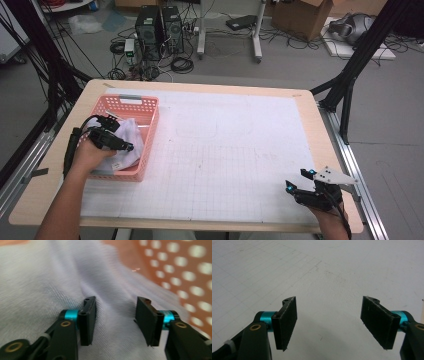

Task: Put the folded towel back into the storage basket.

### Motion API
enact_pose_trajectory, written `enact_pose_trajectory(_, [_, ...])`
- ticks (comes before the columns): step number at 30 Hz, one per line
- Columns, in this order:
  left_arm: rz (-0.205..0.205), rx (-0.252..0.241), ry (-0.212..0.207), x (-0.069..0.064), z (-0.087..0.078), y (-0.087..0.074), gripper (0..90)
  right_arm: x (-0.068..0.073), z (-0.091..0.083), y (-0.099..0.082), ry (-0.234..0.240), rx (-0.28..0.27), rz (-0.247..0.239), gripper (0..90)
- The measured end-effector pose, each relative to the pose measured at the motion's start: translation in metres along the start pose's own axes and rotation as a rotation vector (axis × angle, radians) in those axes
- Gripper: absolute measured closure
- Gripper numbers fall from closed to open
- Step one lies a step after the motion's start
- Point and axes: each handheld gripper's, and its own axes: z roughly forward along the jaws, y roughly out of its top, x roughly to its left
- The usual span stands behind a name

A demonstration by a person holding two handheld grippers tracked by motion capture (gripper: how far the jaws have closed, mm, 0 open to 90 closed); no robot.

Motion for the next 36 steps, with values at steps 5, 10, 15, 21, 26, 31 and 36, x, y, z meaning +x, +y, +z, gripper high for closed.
enact_pose_trajectory(5, [-0.104,-0.053,0.159,0.002,-0.007,0.002,50.9,-0.001,0.001,0.0,-0.001,-0.004,-0.001,28.4])
enact_pose_trajectory(10, [-0.228,-0.208,0.236,0.001,-0.019,0.004,44.5,-0.003,-0.001,-0.002,-0.007,-0.001,0.003,28.4])
enact_pose_trajectory(15, [-0.172,-0.13,0.134,-0.003,-0.005,0.009,39.9,-0.003,0.002,-0.001,-0.002,0.002,0.006,28.4])
enact_pose_trajectory(21, [-0.191,-0.059,0.15,-0.003,0.02,0.009,35.2,-0.003,0.0,-0.002,-0.003,0.005,-0.001,28.4])
enact_pose_trajectory(26, [-0.143,-0.051,0.197,-0.007,0.029,0.011,48.0,-0.005,-0.003,-0.003,-0.008,0.001,0.008,28.4])
enact_pose_trajectory(31, [-0.09,-0.06,0.229,-0.014,0.03,0.01,76.7,-0.005,-0.002,-0.003,-0.006,0.004,0.006,28.4])
enact_pose_trajectory(36, [0.013,-0.113,0.105,-0.017,0.026,0.007,80.3,-0.005,-0.002,-0.003,-0.007,0.005,0.009,28.4])
